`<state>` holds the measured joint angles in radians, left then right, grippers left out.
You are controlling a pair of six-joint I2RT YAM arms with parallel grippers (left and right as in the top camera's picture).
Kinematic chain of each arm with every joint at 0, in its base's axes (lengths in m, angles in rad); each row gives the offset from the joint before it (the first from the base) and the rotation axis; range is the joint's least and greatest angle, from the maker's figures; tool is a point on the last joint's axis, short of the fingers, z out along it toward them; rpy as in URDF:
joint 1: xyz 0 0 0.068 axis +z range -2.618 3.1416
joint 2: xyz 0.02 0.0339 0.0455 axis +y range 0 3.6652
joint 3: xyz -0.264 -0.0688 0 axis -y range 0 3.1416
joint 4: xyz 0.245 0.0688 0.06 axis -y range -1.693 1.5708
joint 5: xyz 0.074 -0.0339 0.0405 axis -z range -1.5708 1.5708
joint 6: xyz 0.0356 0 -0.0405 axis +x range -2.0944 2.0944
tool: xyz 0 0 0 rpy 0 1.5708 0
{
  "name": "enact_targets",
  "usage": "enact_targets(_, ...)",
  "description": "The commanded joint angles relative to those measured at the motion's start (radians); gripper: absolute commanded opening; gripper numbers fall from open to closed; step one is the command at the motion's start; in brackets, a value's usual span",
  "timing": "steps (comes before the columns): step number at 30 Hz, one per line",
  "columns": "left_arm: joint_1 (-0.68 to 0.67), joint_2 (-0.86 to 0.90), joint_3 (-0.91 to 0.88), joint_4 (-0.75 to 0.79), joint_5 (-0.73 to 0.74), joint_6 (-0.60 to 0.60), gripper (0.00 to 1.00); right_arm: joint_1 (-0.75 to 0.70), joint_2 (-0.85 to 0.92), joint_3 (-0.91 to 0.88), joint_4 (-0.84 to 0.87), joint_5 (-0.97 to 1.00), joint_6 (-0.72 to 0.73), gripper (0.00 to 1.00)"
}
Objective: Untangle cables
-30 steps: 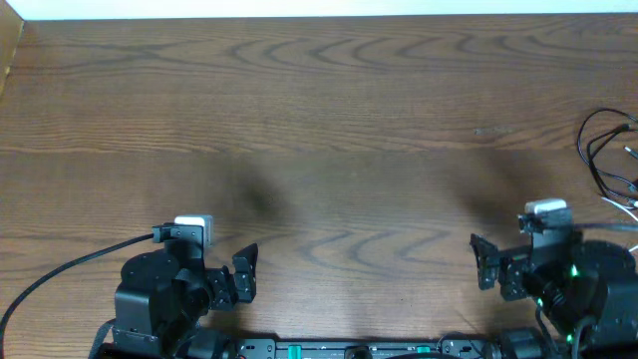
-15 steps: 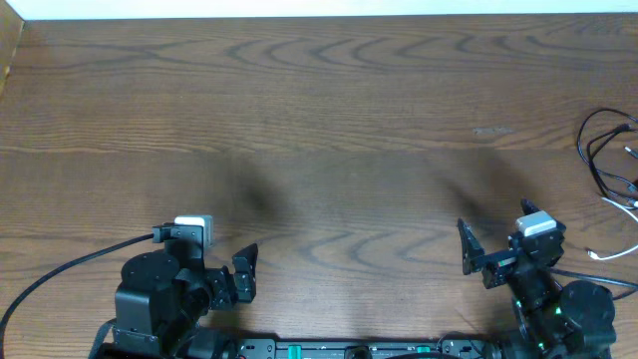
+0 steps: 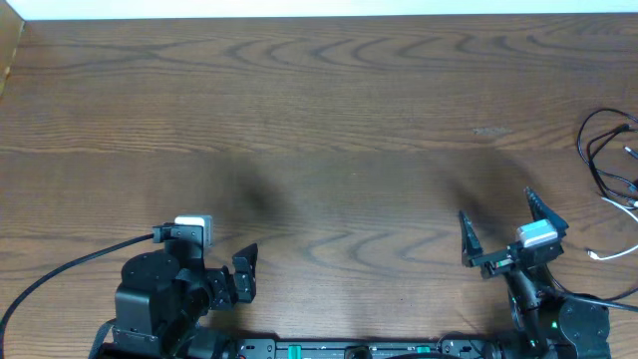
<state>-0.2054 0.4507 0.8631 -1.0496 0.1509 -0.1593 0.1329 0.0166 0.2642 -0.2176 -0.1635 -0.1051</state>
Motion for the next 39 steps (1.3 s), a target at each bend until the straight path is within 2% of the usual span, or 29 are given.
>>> enact_targets(1, 0.003, -0.002, -0.002, -0.001, -0.006, 0.009, 1.0, -0.003, -0.011, -0.031, 0.054, 0.01, -0.035, 0.99)
enact_targets(16, 0.003, -0.002, -0.002, 0.0, -0.006, 0.008, 1.0, -0.017, -0.012, -0.259, 0.533, 0.17, -0.035, 0.99)
enact_targets(23, 0.003, -0.002, -0.002, 0.0, -0.006, 0.009, 1.0, -0.018, -0.012, -0.259, 0.504, 0.311, -0.034, 0.99)
enact_targets(27, 0.003, -0.002, -0.002, 0.0, -0.006, 0.008, 1.0, -0.018, -0.012, -0.259, 0.422, 0.404, -0.03, 0.99)
enact_targets(31, 0.003, -0.002, -0.002, 0.0, -0.006, 0.009, 1.0, -0.017, -0.012, -0.259, 0.288, 0.405, -0.015, 0.99)
enact_targets(34, 0.003, -0.002, -0.002, 0.0, -0.006, 0.008, 1.0, -0.017, -0.012, -0.259, 0.154, 0.379, 0.092, 0.99)
enact_targets(39, 0.003, -0.002, -0.002, 0.0, -0.006, 0.009, 0.99, -0.018, -0.012, -0.259, 0.175, 0.388, 0.113, 0.99)
